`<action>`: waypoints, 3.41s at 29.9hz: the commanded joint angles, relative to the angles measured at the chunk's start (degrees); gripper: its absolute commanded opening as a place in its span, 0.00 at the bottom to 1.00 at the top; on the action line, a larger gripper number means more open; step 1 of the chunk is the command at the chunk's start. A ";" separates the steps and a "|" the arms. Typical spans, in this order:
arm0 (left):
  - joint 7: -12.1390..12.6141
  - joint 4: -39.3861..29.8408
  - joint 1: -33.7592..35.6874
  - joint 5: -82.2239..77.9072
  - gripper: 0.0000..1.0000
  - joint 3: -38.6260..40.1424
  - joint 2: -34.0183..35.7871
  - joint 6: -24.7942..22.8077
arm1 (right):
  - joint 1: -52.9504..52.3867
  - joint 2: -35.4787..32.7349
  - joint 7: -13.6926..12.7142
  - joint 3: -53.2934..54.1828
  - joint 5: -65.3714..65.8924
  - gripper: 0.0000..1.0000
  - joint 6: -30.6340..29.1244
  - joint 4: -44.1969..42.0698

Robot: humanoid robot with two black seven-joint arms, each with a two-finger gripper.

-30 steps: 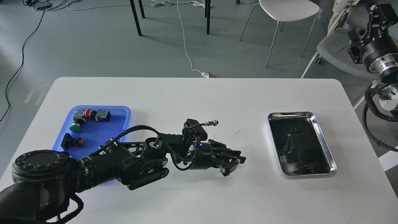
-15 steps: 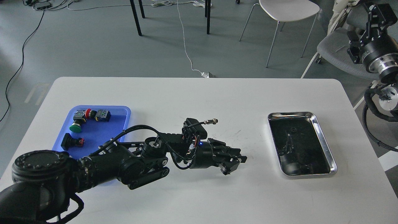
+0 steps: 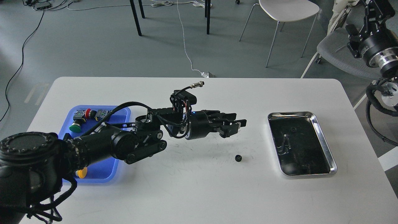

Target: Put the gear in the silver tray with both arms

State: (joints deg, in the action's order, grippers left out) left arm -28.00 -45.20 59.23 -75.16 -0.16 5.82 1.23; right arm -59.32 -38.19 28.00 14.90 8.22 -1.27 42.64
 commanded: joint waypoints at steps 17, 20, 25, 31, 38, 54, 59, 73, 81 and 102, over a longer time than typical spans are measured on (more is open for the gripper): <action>0.00 17.77 6.68 32.34 0.87 3.85 7.27 -0.52 | -13.97 -0.57 0.00 -20.86 12.00 0.94 -7.16 4.90; 0.00 21.55 6.69 36.12 0.89 3.85 7.45 -0.61 | -17.66 -0.49 0.00 -25.52 14.45 0.94 -10.41 5.52; 0.00 26.04 6.16 43.68 0.94 3.85 7.98 -0.61 | -22.50 -0.40 0.00 -30.53 22.44 0.94 -13.93 8.06; 0.00 26.66 3.70 47.56 0.98 3.85 9.29 0.00 | -25.76 0.22 0.00 -33.35 35.18 0.94 -15.60 10.35; 0.00 28.06 1.50 49.49 0.98 4.72 10.35 -0.96 | -26.55 1.53 0.00 -33.35 50.04 0.94 -17.80 13.08; 0.00 30.88 -2.02 52.84 0.97 8.59 12.28 -5.45 | -28.31 6.02 0.00 -33.70 72.63 0.94 -18.94 27.66; 0.00 30.88 -2.02 52.84 0.97 8.59 12.55 -5.45 | -27.43 6.98 0.00 -37.22 79.41 0.94 -18.94 30.65; 0.00 31.75 -3.95 53.01 0.97 8.77 12.64 -5.36 | -26.82 14.19 0.00 -43.11 84.68 0.92 -18.85 29.96; 0.00 31.93 -4.74 55.03 0.97 10.53 12.64 -5.45 | -26.46 16.56 0.00 -46.27 88.55 0.91 -18.77 28.38; 0.00 31.93 -5.09 55.29 0.97 12.28 12.72 -5.45 | -21.72 25.70 0.00 -47.59 89.96 0.79 -18.41 19.67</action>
State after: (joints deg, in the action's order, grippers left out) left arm -28.00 -13.27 54.25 -20.03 11.93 18.53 -4.30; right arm -81.53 -13.76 28.00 -32.67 98.18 -19.68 63.47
